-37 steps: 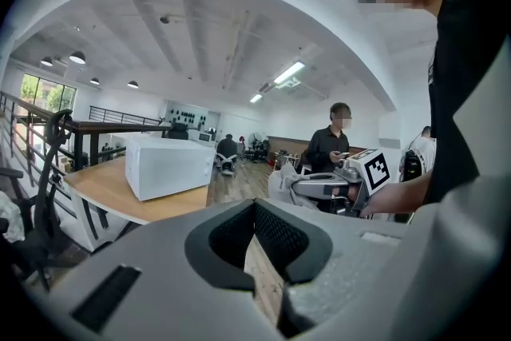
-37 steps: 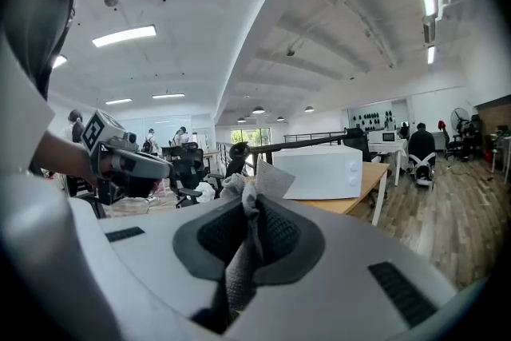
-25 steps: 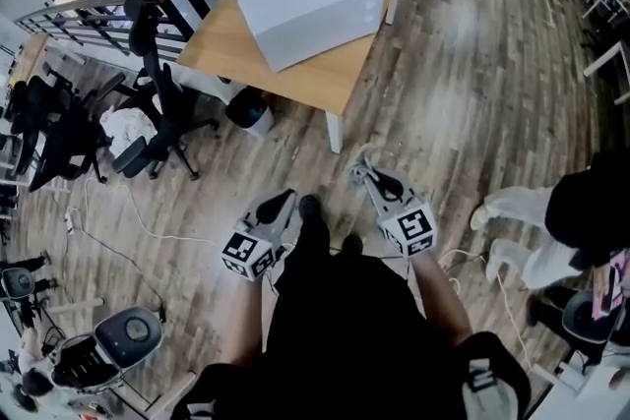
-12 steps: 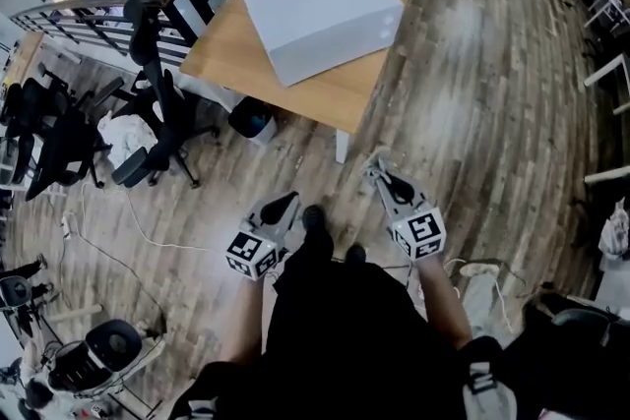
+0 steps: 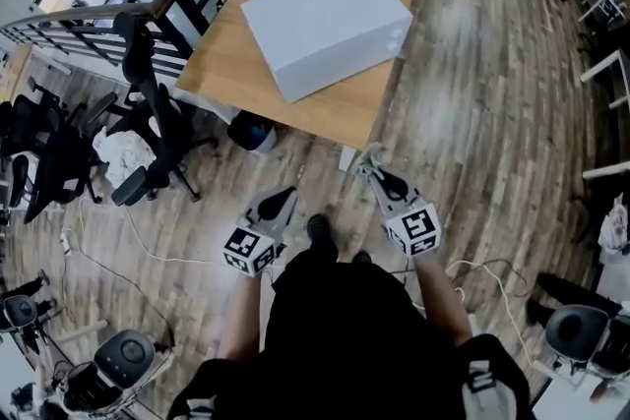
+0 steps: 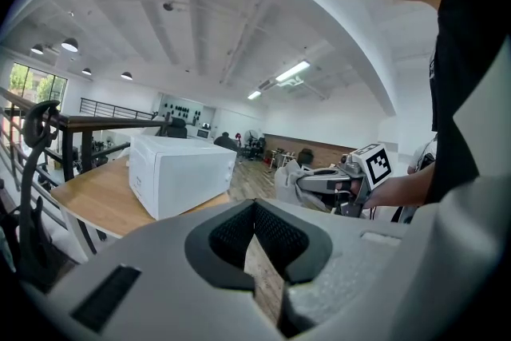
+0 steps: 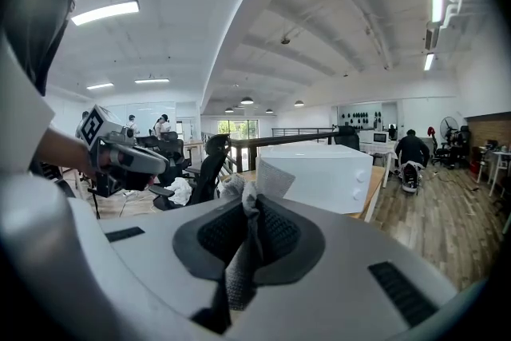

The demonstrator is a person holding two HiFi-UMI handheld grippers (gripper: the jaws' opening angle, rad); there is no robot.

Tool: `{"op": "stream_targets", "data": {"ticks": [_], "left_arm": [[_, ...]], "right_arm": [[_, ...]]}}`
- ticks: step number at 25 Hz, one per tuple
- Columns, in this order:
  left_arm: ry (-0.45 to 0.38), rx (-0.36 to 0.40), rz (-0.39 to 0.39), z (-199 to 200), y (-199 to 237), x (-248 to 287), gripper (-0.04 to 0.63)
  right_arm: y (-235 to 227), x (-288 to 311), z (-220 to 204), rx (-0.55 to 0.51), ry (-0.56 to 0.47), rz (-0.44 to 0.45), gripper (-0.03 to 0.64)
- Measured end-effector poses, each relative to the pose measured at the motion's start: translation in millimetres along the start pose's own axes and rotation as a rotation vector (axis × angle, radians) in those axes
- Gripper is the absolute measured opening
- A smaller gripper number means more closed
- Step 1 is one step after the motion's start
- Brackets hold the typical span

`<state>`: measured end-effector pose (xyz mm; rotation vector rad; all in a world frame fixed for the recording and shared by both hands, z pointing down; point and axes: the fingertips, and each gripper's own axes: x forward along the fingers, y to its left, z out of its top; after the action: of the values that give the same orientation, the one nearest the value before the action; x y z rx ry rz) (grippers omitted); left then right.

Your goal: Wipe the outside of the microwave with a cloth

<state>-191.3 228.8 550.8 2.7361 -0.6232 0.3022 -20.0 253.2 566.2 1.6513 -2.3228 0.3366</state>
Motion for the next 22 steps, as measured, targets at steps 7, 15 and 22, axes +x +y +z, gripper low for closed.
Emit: {"op": "stream_targets", "data": {"ticks": [7,15,22], "left_arm": [[0.000,0.018,-0.037,6,34,6,0.000],[0.031,0.037,-0.048,16,61,14,0.000],[0.017,0.032,-0.021,20,74,29,0.000]], "right_arm": [[0,31,8,0.014,0.008,-0.034,0.021],[-6,60,9,0.021,-0.005,-0.056,0.021],[-19,81,11,0.027,0.017,-0.011,0.021]]}}
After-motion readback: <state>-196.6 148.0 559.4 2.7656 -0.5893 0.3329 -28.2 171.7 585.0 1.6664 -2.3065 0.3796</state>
